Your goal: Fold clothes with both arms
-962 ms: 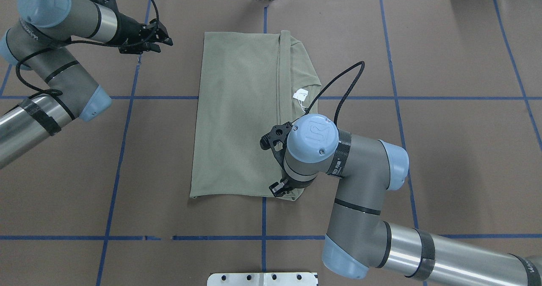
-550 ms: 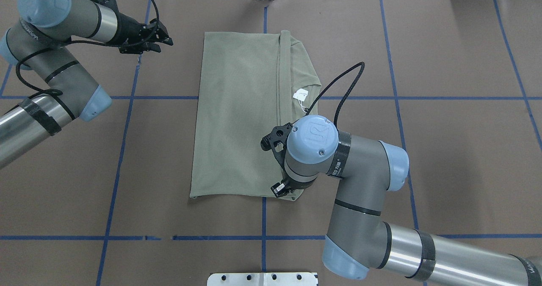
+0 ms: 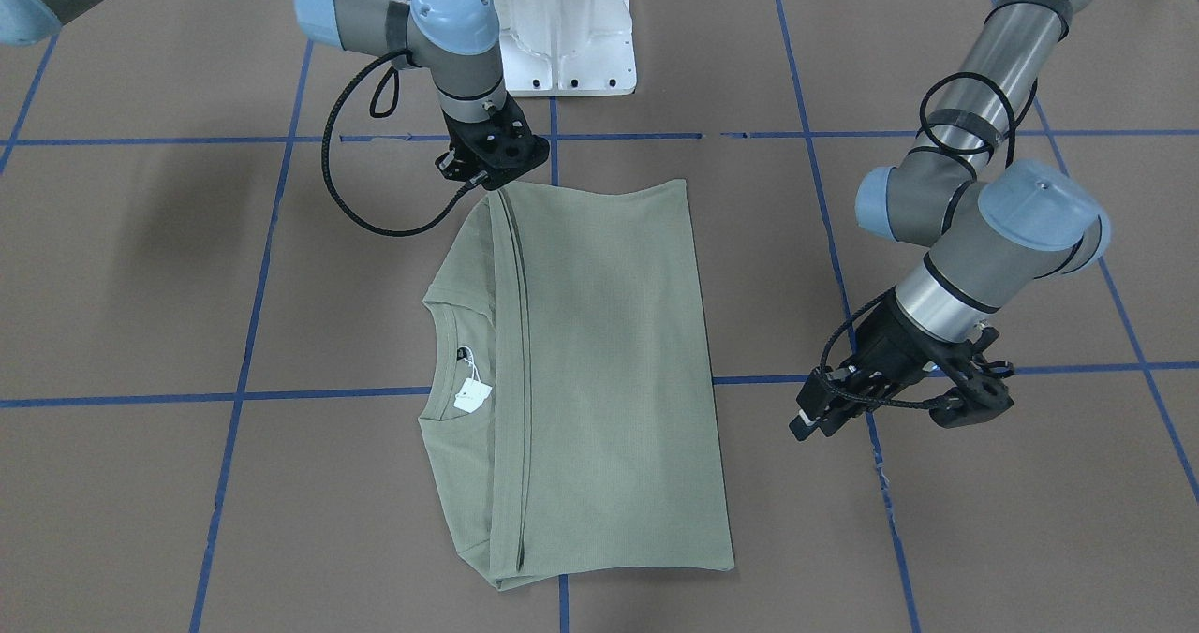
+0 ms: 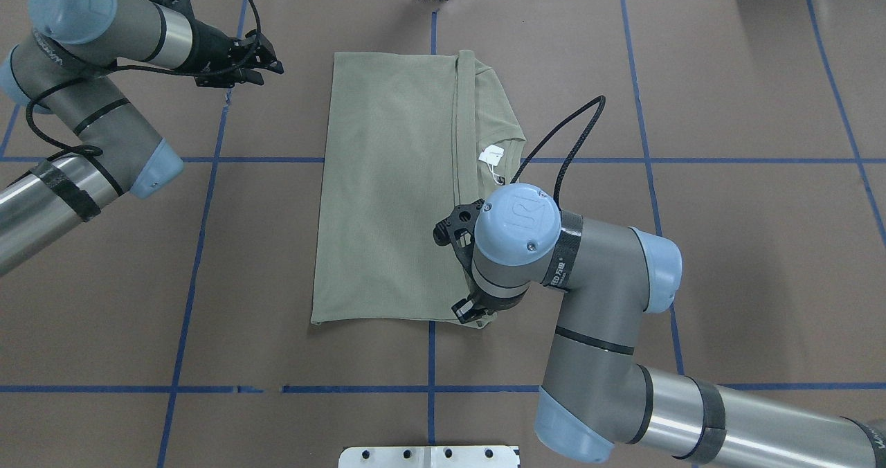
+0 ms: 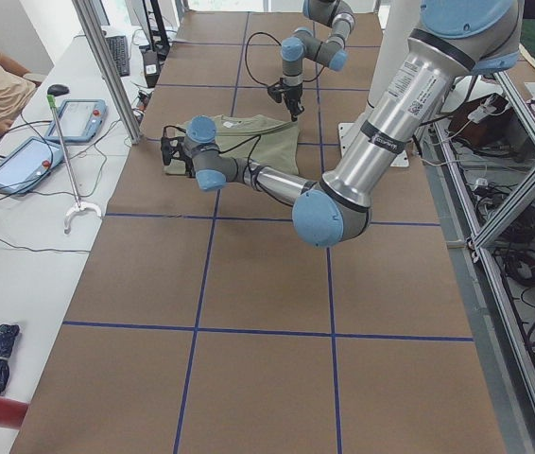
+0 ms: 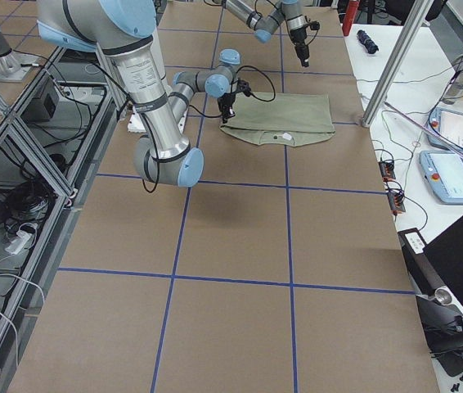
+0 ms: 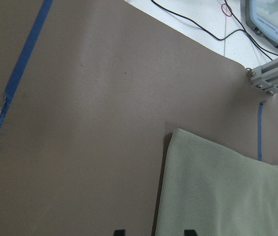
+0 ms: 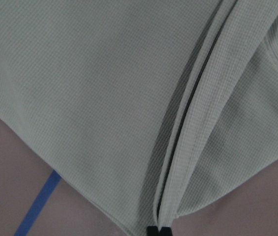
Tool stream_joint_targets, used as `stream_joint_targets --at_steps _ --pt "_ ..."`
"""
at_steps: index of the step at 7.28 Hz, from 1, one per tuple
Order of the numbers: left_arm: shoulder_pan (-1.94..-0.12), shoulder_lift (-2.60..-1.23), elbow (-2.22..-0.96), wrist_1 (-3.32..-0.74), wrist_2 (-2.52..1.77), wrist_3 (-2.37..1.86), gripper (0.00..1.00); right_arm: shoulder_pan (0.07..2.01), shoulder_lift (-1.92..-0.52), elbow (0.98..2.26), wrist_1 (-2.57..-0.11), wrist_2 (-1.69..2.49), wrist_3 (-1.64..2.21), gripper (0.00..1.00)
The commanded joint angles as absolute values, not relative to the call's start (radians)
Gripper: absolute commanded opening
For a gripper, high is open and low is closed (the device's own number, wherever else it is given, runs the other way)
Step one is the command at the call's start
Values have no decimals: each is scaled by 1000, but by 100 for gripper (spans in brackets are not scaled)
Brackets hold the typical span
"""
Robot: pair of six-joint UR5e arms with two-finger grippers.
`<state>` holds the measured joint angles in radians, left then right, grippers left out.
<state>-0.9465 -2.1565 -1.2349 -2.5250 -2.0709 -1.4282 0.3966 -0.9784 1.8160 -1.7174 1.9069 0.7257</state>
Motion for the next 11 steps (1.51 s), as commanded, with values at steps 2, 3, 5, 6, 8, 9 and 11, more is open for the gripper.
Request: stream_joint_targets --at_steps 2,3,5,6,8,9,11 --pt "-946 -2157 -1250 -2525 -2080 -1451 50 355 -1043 1867 -1764 1872 797 1" --pt "-946 -2157 -1255 -2525 -2080 -1462 50 345 -1058 1865 -1760 1856 854 68" --pt "-946 -2157 -1262 -2525 -2080 -1468 50 354 -1057 1873 -1758 1856 861 100" --pt "-946 -2157 -1262 -2525 -2080 -1468 50 373 -1051 1878 -1758 1858 861 100" --pt "-946 -2157 -1264 -2525 -2080 -1470 50 423 -1046 1873 -1753 1844 844 100" --pt "-946 -2157 -1267 -2525 -2080 -1470 50 439 -1037 1832 -1665 1804 844 100" --pt "-946 -2155 -1270 -2525 -2080 -1470 50 489 -930 1651 -1592 1801 839 100"
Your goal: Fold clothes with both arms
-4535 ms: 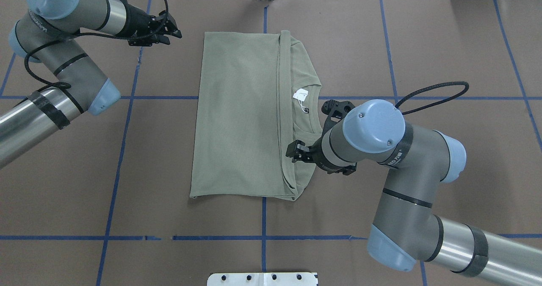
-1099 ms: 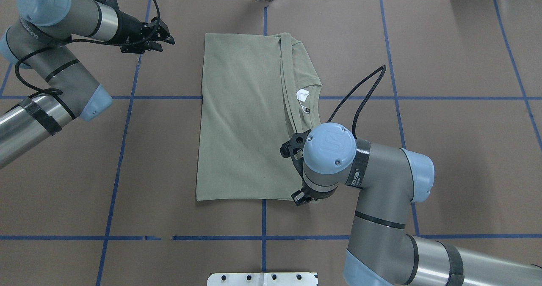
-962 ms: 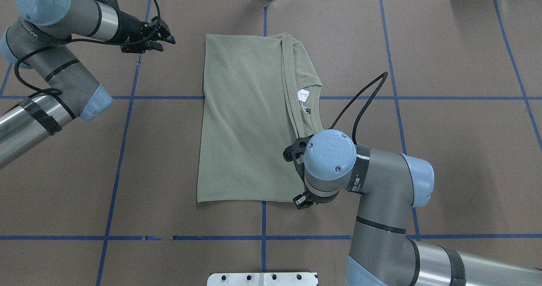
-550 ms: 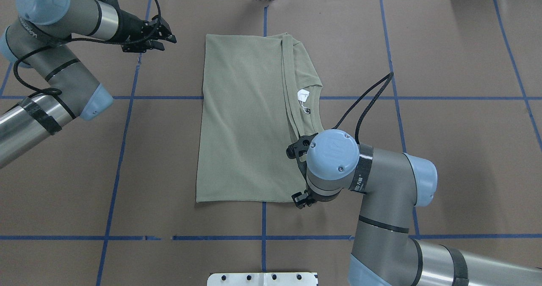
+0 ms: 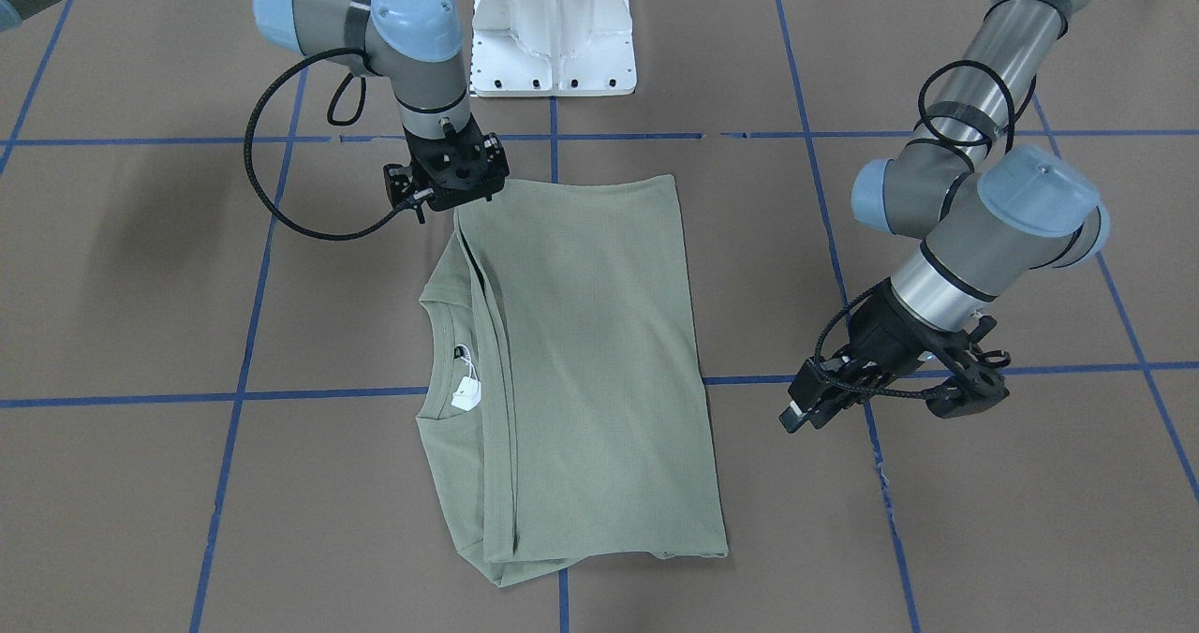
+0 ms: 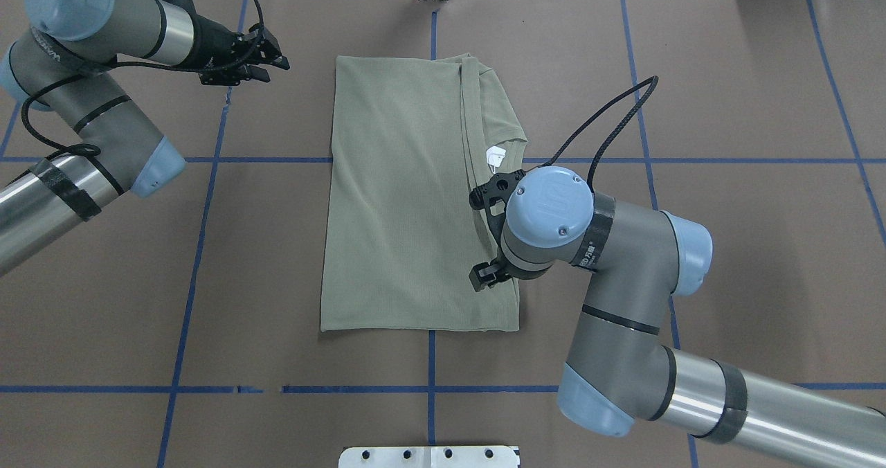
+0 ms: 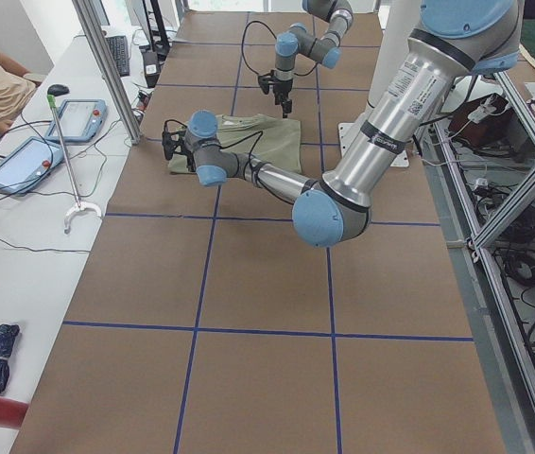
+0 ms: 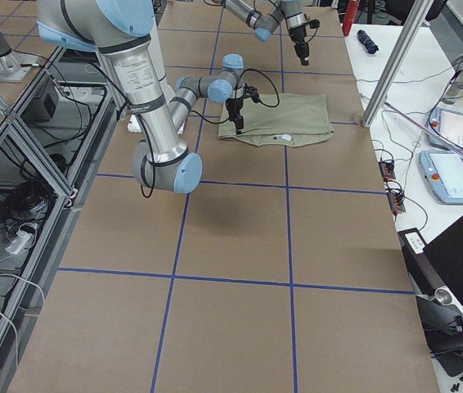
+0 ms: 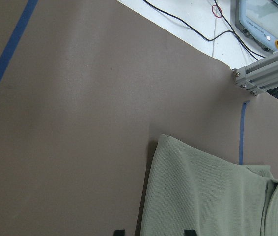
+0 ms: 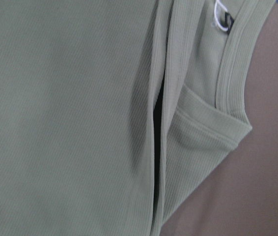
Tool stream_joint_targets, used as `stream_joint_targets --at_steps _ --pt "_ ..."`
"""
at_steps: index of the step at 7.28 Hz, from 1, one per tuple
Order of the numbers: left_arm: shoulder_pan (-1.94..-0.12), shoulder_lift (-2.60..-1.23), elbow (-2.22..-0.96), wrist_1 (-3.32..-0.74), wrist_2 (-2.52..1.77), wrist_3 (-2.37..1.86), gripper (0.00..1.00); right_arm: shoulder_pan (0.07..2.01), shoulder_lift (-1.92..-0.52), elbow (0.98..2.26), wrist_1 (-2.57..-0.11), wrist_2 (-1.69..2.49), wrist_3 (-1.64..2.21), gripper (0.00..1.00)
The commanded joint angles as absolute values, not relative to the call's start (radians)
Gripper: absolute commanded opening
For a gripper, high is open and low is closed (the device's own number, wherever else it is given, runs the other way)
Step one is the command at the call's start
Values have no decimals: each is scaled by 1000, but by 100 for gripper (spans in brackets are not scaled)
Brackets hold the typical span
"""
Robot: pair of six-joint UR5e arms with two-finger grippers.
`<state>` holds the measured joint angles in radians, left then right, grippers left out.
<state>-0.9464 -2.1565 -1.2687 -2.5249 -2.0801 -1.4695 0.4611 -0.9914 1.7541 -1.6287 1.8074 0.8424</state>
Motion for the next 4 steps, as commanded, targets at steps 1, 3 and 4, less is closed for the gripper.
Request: stream_joint_targets --at_steps 1,3,4 --pt "-946 -2155 -1270 -2525 -2080 -1470 50 500 -919 1616 -1592 1798 816 100" --pt "-946 -2155 -1273 -2525 -2080 -1471 50 505 -888 1562 -1591 1789 799 100" --pt "-946 -2155 -1273 -2525 -2080 -1471 50 508 -888 1556 -1591 1789 799 100"
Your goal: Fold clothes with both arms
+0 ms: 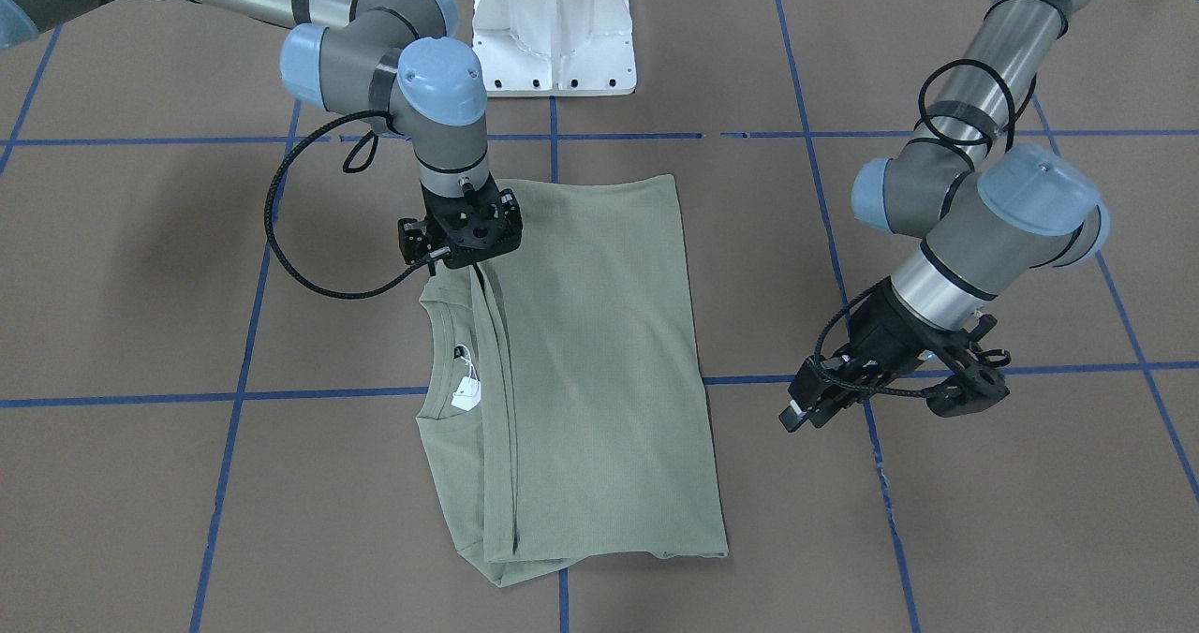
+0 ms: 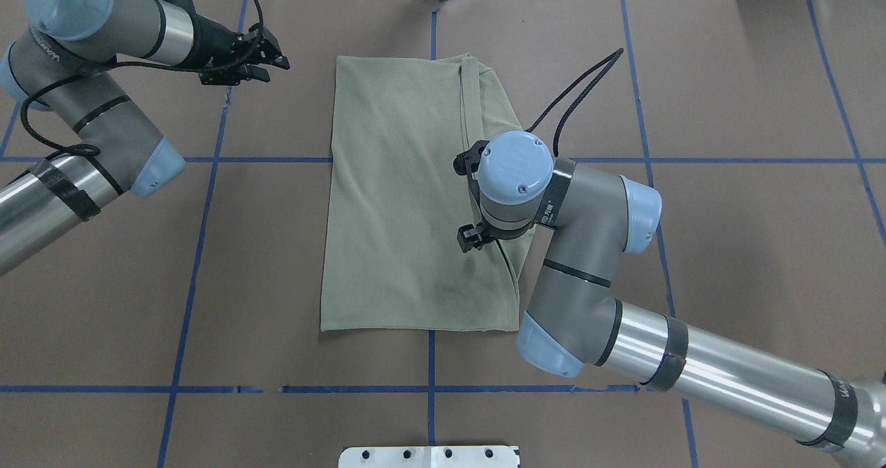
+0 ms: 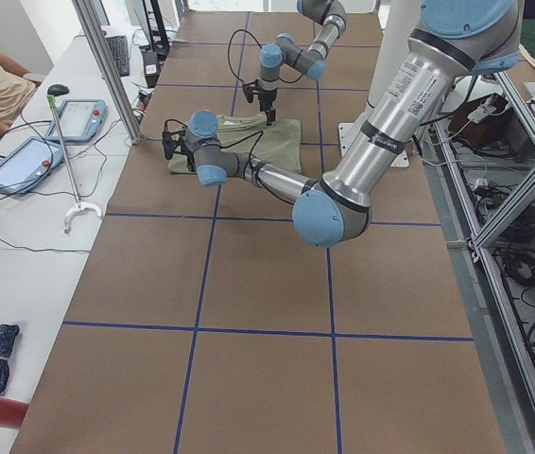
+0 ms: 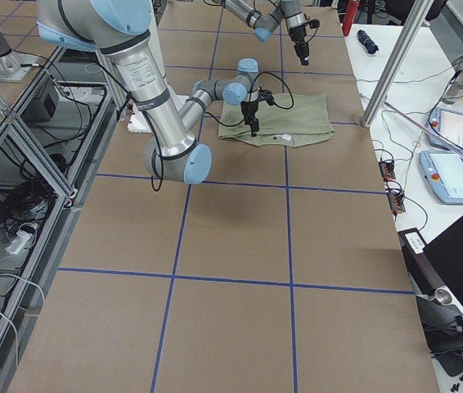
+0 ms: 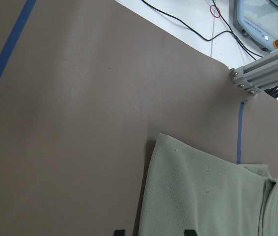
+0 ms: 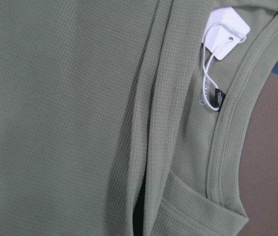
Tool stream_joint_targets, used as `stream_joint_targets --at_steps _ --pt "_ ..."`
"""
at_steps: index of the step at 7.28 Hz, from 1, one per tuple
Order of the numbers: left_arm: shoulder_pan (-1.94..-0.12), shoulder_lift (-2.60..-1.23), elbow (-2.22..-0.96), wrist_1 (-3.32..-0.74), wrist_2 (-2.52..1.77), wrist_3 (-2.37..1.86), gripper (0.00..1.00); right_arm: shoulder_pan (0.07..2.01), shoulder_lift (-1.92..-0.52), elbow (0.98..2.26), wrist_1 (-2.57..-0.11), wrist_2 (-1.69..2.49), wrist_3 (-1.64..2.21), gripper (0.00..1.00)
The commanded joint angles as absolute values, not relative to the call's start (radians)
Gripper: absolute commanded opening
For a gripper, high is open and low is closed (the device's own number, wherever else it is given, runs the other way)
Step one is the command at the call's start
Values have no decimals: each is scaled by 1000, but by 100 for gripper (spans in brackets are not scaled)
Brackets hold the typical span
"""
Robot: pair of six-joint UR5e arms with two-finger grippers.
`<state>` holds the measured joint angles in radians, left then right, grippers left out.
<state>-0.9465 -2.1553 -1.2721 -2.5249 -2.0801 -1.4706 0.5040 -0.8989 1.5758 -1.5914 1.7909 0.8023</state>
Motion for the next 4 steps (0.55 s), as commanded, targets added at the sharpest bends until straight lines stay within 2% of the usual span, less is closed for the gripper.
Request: stream_joint_targets --at_steps 1,4 --pt "-946 -2154 -1273 -2526 -2080 -1471 50 508 -891 1548 -1591 1789 798 100" --pt "-946 -2149 -1275 -2525 -2080 -1471 50 552 -937 1545 -1586 1795 735 100"
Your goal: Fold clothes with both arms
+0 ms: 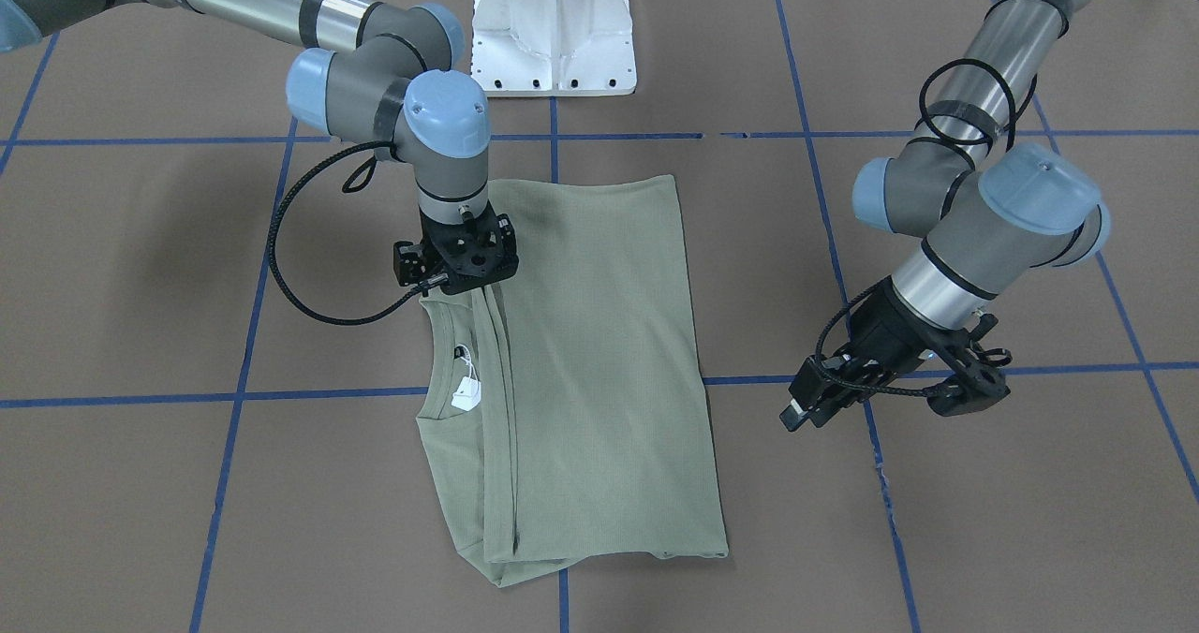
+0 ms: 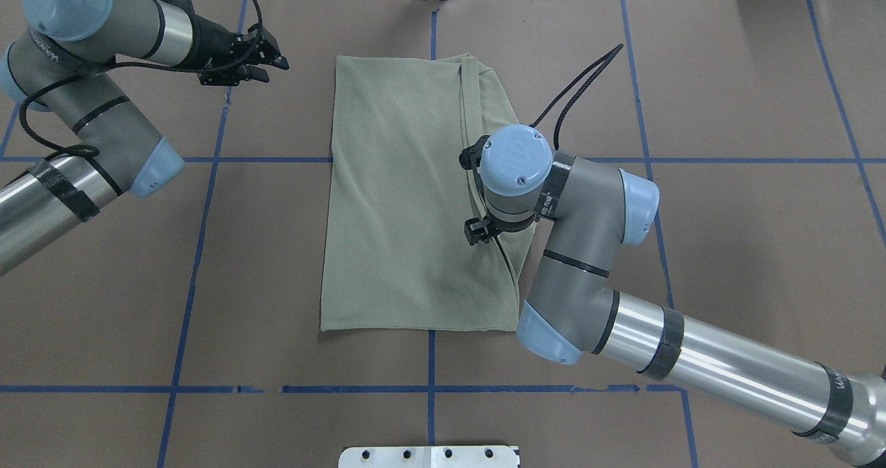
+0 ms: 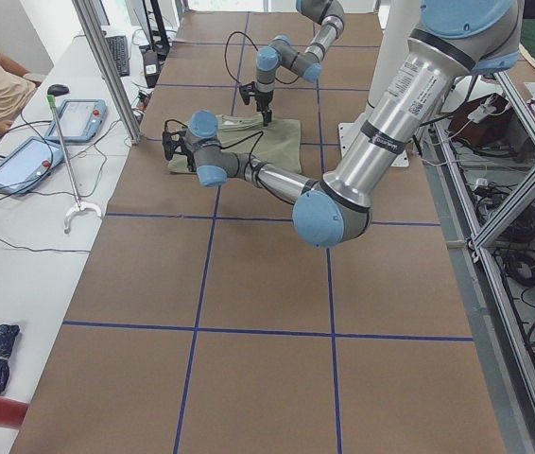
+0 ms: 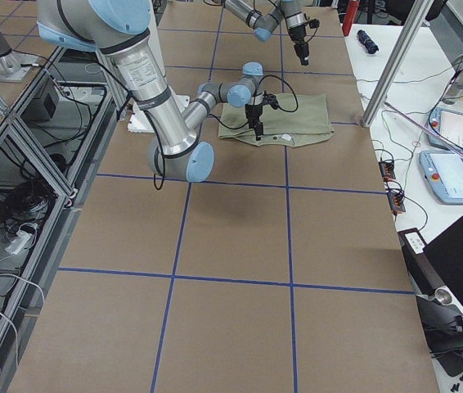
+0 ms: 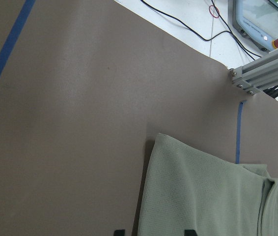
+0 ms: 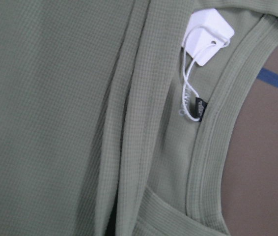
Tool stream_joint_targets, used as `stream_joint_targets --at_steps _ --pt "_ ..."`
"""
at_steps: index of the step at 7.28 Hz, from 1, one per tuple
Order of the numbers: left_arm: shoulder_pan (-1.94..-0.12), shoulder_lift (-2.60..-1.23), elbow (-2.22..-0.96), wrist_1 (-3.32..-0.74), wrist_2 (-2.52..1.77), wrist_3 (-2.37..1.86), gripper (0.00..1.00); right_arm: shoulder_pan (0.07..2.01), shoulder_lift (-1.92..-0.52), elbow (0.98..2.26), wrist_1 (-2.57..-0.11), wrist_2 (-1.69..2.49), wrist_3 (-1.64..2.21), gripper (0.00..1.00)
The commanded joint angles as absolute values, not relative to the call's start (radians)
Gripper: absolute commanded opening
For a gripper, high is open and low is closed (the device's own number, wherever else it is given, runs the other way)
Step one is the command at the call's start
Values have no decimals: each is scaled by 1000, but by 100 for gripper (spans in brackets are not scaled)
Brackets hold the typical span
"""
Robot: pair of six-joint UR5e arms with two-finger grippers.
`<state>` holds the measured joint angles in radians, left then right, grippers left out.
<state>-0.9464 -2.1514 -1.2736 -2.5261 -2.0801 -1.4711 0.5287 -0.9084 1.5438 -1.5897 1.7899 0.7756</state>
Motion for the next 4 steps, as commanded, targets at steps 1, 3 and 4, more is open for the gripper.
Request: stream_joint_targets --at_steps 1,3,4 --pt "-946 -2149 -1275 -2525 -2080 -1471 50 602 -963 1564 -1588 1816 706 100" --pt "-946 -2149 -1282 -2525 -2080 -1470 50 633 -1029 1595 -1585 1835 678 100" --pt "-946 -2149 -1282 -2525 -2085 -1471 50 650 -1014 1600 -1592 1838 677 100"
